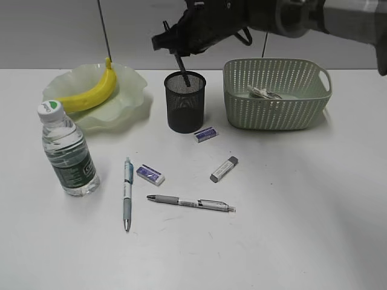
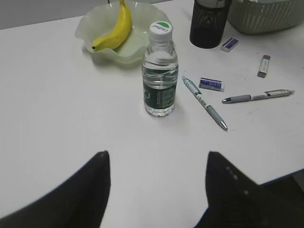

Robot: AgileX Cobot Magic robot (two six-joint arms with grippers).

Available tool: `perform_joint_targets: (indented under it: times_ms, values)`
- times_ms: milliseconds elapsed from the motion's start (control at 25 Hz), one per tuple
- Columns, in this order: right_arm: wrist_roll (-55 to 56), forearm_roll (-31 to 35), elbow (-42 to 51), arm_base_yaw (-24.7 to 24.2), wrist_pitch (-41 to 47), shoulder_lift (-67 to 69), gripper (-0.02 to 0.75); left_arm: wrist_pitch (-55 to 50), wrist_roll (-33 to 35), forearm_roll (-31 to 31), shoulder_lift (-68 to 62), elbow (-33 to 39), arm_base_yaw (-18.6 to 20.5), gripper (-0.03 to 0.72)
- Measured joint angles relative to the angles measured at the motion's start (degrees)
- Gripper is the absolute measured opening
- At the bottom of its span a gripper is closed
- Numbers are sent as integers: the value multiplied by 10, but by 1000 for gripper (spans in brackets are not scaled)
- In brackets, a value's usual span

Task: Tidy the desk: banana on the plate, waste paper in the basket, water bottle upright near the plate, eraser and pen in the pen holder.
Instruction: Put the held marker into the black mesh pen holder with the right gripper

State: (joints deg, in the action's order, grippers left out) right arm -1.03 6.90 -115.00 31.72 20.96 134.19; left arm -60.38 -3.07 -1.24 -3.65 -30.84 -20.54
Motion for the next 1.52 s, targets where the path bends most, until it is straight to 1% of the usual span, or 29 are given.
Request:
perform_joint_targets:
  times_ms: [240, 680, 880, 1240, 1360, 1520]
  values:
    - [2, 19, 51, 0, -87, 1, 90, 0, 0, 0, 0, 0, 0, 472]
    - [2, 20, 120, 0, -195, 1, 90, 0, 0, 0, 0, 0, 0, 472]
    - [1, 23, 159, 0, -256, -5, 90, 0, 0, 0, 0, 0, 0, 472]
    - [-7, 23, 166, 0, -268, -12, 93, 0, 0, 0, 0, 0, 0, 472]
    - [-8, 22, 166, 0, -266, -12, 135, 0, 0, 0, 0, 0, 0, 472]
    - [-8, 22, 166, 0, -264, -12, 230, 0, 0, 0, 0, 0, 0, 472]
